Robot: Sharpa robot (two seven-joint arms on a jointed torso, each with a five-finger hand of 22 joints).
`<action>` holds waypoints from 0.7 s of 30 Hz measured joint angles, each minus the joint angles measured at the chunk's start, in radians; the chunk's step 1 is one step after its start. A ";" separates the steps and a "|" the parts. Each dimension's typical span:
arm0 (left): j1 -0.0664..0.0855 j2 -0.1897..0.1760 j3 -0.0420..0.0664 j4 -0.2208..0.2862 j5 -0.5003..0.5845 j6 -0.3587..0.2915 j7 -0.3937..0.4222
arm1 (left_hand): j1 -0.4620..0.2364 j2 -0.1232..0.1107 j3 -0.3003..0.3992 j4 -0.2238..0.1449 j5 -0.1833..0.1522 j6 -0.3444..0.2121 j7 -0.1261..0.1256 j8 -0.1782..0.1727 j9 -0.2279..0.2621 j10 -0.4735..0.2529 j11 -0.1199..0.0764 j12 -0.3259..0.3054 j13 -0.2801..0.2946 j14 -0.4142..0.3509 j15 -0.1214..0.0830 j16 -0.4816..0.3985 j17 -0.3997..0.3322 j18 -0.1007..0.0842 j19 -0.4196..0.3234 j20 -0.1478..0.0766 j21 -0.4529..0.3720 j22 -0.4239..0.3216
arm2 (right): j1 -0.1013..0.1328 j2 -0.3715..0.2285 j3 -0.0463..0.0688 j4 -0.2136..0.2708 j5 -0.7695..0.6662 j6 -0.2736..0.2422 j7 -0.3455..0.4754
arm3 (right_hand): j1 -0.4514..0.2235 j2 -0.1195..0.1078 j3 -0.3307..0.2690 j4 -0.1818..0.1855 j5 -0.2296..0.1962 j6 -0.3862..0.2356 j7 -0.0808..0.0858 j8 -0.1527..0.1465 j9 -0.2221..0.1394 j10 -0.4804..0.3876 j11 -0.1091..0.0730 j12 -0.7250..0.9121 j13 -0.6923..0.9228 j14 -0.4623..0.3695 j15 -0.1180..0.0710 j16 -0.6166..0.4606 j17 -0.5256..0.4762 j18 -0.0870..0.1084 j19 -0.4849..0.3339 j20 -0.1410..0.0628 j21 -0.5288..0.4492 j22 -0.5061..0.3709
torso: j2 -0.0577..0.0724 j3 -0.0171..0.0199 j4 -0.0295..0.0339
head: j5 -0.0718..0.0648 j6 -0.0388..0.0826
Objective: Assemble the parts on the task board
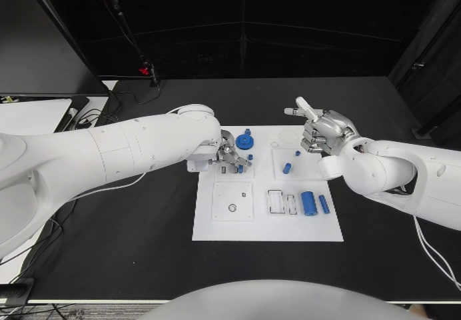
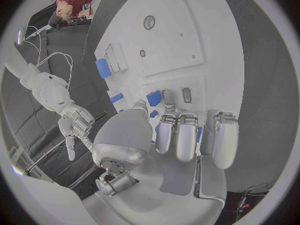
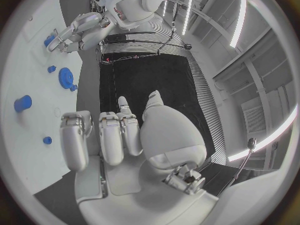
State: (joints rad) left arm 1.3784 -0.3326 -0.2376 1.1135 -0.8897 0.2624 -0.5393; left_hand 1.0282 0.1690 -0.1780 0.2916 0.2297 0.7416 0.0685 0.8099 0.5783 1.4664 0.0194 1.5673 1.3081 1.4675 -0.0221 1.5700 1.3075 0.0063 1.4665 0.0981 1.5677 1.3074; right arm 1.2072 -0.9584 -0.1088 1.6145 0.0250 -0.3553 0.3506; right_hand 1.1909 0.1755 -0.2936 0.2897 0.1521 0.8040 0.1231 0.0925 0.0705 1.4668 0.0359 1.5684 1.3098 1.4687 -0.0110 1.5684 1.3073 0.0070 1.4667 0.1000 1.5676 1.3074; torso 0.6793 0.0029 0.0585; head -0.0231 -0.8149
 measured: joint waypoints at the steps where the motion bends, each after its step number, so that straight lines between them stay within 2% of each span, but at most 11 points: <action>1: 0.000 0.000 0.000 -0.001 0.000 0.000 0.000 | 0.003 -0.003 0.000 0.000 0.000 0.000 0.000 0.000 0.001 0.000 0.000 0.000 0.000 0.000 0.000 0.000 0.000 0.000 0.000 0.000 0.000 0.000 | 0.000 0.000 0.000 0.000 0.000 0.000 -0.001 | 0.000 0.000 0.000 0.000 0.000 0.000 0.000 0.000 0.000 0.000 0.000 0.000 0.000 0.000 0.000 0.000 0.000 0.000 0.000 0.000 0.000 0.000 | 0.000 0.0000 0.0000 | 0.000 0.000; 21: 0.000 0.011 0.000 -0.010 0.001 0.000 -0.002 | 0.043 0.012 0.000 0.000 0.010 0.007 0.000 -0.016 0.018 0.000 0.000 0.000 0.000 0.000 0.000 0.000 0.000 0.000 0.000 0.000 0.000 0.000 | -0.001 0.004 -0.001 -0.007 0.000 -0.007 -0.016 | 0.004 0.004 -0.003 -0.003 -0.005 0.001 0.001 0.000 0.000 0.000 0.000 0.000 0.000 0.000 0.000 0.000 0.000 0.000 0.000 0.000 0.000 0.000 | 0.000 -0.0003 -0.0004 | -0.007 -0.010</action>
State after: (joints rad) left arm 1.3783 -0.3218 -0.2374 1.1031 -0.8885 0.2627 -0.5418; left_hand 1.0715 0.1815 -0.1779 0.2916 0.2394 0.7490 0.0685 0.7939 0.5959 1.4665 0.0195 1.5673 1.3078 1.4675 -0.0221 1.5700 1.3074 0.0065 1.4665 0.0981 1.5677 1.3074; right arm 1.2059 -0.9545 -0.1099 1.6071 0.0251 -0.3627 0.3350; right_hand 1.1949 0.1794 -0.2964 0.2869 0.1471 0.8048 0.1239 0.0925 0.0705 1.4668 0.0359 1.5684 1.3099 1.4687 -0.0110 1.5684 1.3073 0.0071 1.4667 0.1001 1.5676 1.3074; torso 0.6796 0.0026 0.0581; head -0.0301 -0.8252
